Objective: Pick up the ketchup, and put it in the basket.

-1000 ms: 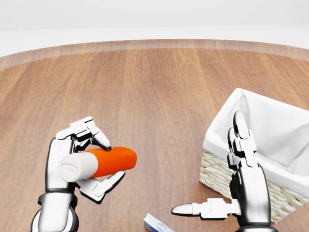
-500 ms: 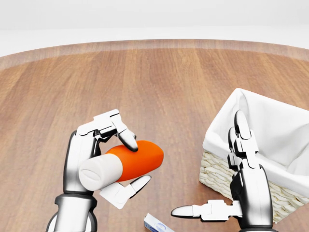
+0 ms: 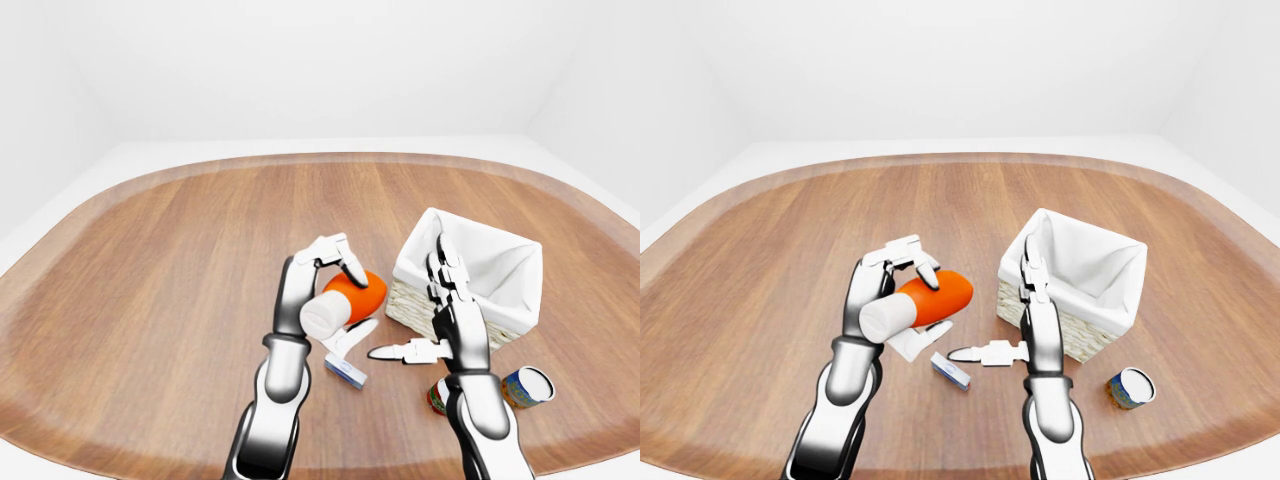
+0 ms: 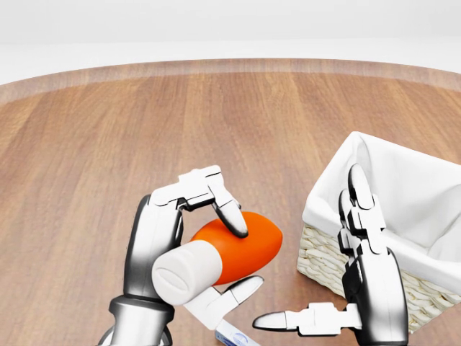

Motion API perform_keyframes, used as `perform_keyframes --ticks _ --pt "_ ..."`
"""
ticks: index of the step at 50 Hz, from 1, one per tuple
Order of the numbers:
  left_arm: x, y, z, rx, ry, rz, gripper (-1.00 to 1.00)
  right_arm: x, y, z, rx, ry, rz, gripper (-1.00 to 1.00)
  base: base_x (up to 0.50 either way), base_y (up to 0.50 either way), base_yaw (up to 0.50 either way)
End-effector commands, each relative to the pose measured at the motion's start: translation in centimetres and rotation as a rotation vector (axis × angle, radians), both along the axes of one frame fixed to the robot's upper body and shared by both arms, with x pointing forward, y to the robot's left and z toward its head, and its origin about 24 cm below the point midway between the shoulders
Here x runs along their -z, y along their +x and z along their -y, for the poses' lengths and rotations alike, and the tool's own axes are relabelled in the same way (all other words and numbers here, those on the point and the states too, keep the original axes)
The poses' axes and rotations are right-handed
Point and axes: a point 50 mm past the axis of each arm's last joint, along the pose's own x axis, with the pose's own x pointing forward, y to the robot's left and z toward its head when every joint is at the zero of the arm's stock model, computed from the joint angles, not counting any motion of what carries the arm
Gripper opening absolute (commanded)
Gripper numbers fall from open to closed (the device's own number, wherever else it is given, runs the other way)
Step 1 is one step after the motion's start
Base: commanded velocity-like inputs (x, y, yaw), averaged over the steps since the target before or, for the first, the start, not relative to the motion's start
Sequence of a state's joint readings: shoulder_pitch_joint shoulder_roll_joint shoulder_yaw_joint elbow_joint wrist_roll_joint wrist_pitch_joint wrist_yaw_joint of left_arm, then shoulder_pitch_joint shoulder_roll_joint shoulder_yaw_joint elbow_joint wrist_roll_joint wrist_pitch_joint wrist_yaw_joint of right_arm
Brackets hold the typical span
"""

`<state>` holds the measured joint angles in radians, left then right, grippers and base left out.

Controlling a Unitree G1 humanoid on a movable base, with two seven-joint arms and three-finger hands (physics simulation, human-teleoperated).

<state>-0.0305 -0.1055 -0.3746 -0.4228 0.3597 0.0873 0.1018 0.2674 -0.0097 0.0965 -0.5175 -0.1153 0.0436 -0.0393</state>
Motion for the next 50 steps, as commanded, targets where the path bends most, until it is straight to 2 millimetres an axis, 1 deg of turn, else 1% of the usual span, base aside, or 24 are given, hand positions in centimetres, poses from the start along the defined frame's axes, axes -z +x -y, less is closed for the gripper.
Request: perform_keyframes --ticks 1,9,16,26,50 --pt "-0.2 -0.7 1.1 0.033 -0.029 0.004 -0.95 -0.2 -0.3 -0.1 -0.005 0.001 0.007 1.0 0.0 0.0 0.0" --pt "-0.3 -0.9 1.7 0.049 -0.026 0.011 -0.95 -0.3 -0.4 -0.1 -0.005 0.001 0.009 1.0 0.0 0.0 0.0" --pt "-0.5 -1.8 2.6 0.081 -0.022 0.025 -0.95 -0.3 -0.4 -0.1 -0.007 0.001 0.008 1.0 0.0 0.0 0.0" --pt "-0.3 -2.2 3.2 0.101 -0.012 0.023 -0.95 -0.3 -0.5 -0.2 -0.011 0.001 0.01 1.0 0.0 0.0 0.0" --pt "-0.1 -2.8 4.0 0.13 0.007 0.023 -0.95 -0.3 -0.5 -0.2 -0.011 0.001 0.011 1.0 0.0 0.0 0.0"
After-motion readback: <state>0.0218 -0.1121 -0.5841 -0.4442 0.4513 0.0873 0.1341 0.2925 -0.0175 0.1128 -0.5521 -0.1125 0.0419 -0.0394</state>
